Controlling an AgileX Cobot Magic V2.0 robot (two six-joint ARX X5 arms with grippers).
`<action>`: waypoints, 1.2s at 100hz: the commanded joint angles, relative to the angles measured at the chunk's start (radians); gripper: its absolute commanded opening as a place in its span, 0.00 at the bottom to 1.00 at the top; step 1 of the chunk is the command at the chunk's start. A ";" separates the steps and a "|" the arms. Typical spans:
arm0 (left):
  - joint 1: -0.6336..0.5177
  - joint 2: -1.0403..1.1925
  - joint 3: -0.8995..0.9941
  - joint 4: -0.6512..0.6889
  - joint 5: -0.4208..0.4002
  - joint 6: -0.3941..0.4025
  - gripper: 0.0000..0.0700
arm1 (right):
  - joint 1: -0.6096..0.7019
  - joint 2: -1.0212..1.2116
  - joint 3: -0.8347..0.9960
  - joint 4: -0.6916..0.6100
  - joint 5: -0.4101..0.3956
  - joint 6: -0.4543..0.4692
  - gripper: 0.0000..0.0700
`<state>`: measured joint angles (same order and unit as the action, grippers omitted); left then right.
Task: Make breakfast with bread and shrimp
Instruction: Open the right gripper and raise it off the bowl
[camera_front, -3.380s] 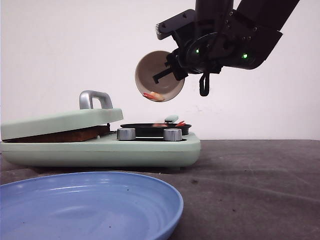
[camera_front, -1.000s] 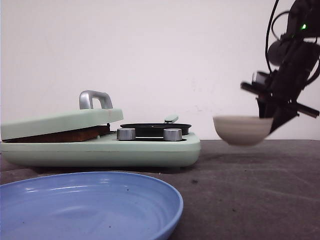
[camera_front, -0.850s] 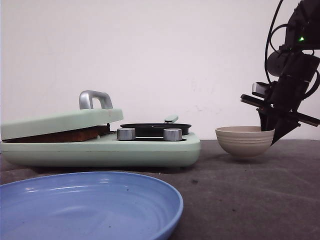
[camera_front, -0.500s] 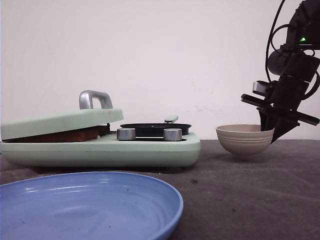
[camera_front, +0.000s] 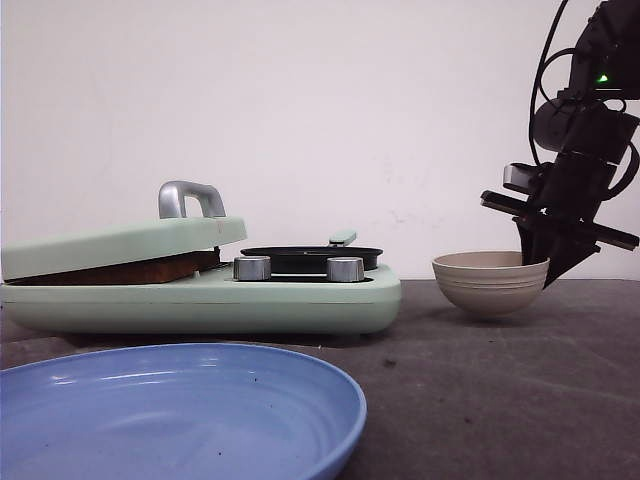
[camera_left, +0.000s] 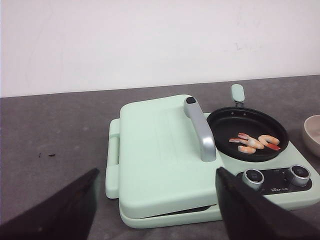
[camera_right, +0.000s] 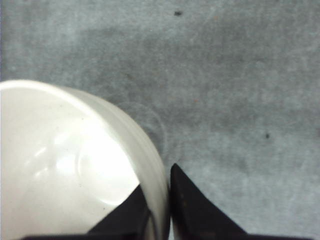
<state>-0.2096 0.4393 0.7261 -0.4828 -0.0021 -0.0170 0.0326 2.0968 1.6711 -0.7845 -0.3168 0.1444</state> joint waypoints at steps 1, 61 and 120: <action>0.000 0.004 0.005 0.006 0.002 0.002 0.57 | 0.006 0.016 0.016 -0.001 0.000 -0.013 0.12; 0.000 0.004 0.005 0.004 0.002 0.001 0.57 | -0.016 -0.129 0.041 -0.032 0.059 -0.055 0.41; 0.000 0.004 0.005 0.005 0.002 -0.080 0.00 | 0.081 -0.550 0.041 -0.012 -0.040 -0.108 0.00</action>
<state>-0.2096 0.4393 0.7261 -0.4866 -0.0021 -0.0635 0.0990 1.5597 1.6897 -0.8043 -0.3473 0.0685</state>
